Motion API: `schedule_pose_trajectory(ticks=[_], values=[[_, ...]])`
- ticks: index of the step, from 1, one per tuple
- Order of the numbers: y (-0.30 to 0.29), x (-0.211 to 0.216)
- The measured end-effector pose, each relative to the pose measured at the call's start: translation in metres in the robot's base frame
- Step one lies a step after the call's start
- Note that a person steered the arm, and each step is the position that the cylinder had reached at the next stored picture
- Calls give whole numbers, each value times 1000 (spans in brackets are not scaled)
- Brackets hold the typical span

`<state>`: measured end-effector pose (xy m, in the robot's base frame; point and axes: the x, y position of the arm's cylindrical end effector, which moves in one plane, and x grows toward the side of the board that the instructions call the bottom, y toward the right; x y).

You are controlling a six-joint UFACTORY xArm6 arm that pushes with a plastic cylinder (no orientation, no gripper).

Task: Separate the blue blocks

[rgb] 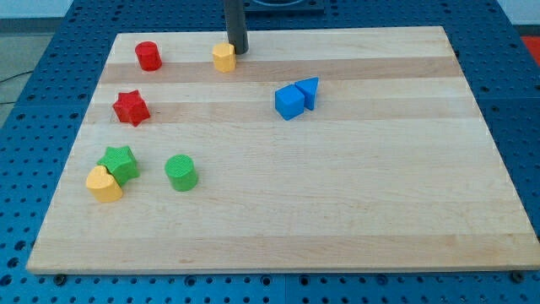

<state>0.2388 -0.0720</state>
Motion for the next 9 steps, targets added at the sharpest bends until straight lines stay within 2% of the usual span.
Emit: schedule_pose_trajectory(ticks=[1,2,3,5,6,7,8,9], values=[[15,1],[124,19],[184,71],[126,159],[100,163],[134,151],[111,118],[66,113]])
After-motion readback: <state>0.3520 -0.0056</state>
